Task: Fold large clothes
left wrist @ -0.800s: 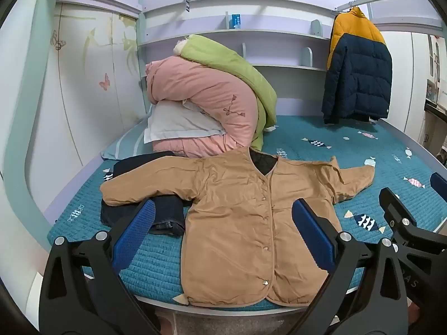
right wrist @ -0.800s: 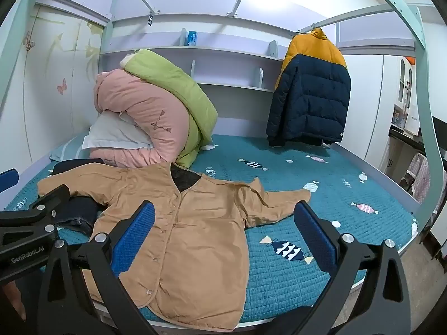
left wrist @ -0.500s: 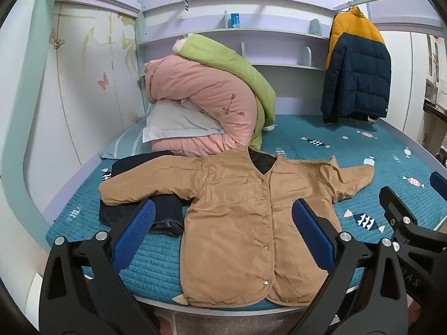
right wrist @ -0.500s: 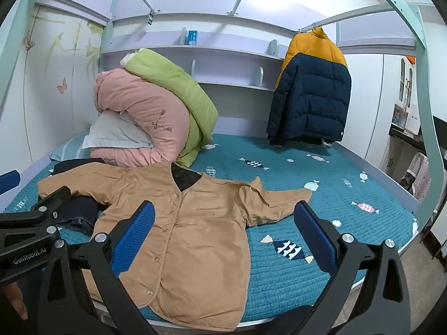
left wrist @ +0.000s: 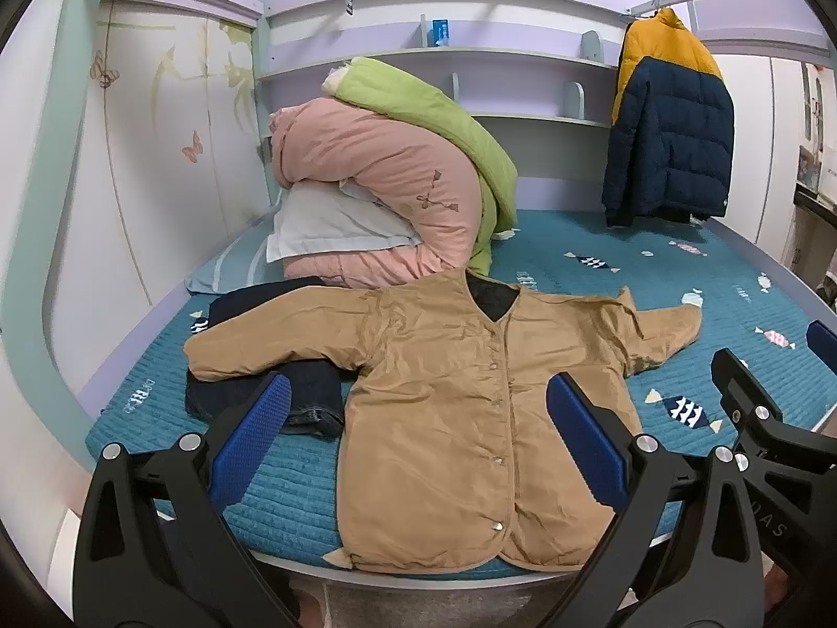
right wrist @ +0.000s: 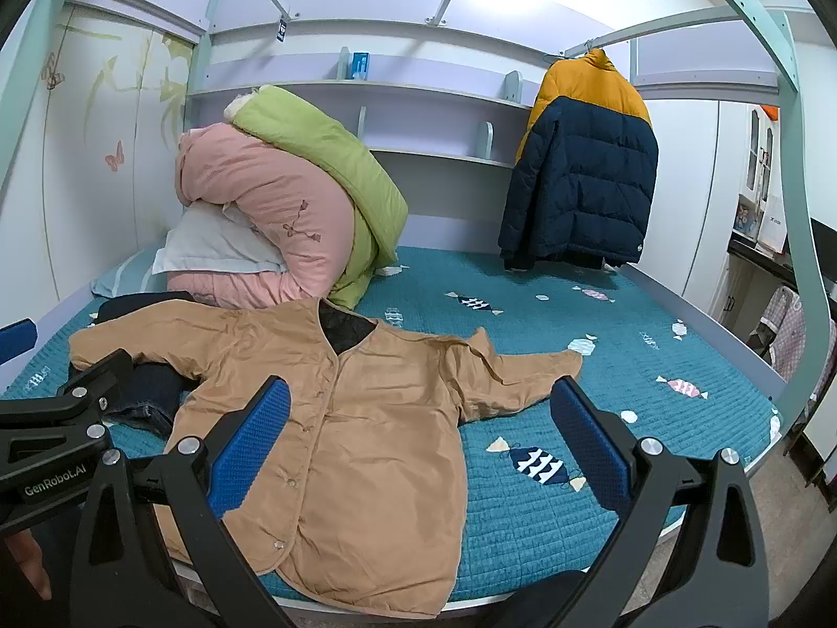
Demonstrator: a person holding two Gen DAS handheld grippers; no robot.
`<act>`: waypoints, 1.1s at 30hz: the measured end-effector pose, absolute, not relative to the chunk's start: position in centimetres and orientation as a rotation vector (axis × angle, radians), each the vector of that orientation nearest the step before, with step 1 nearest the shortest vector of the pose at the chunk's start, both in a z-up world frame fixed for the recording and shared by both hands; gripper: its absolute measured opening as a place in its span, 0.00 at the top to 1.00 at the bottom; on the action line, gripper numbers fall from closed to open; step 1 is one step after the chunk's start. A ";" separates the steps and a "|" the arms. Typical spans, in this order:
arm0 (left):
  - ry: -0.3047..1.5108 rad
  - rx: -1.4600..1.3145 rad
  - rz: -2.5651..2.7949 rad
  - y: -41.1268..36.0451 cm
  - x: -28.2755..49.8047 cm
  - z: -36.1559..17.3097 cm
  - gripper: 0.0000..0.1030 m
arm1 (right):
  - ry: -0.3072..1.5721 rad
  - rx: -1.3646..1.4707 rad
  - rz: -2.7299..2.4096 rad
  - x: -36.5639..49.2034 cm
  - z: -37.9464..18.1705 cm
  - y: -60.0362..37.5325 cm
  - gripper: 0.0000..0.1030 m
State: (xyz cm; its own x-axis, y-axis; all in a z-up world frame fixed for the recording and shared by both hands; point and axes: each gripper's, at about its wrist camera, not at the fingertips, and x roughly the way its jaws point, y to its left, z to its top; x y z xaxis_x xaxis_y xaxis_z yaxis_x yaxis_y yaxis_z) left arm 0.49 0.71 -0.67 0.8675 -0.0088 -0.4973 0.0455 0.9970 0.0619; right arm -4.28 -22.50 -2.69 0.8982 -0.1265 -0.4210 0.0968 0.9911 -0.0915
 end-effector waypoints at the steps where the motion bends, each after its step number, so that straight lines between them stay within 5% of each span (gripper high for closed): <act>1: 0.519 0.078 -0.024 0.7 0.5 -0.7 0.05 | 0.446 -0.066 -0.113 -4.3 -2.8 -22.5 0.07; 33: 0.531 0.080 -0.016 0.5 0.3 -1.2 0.05 | 0.456 -0.064 -0.109 -4.2 -2.9 -23.0 0.07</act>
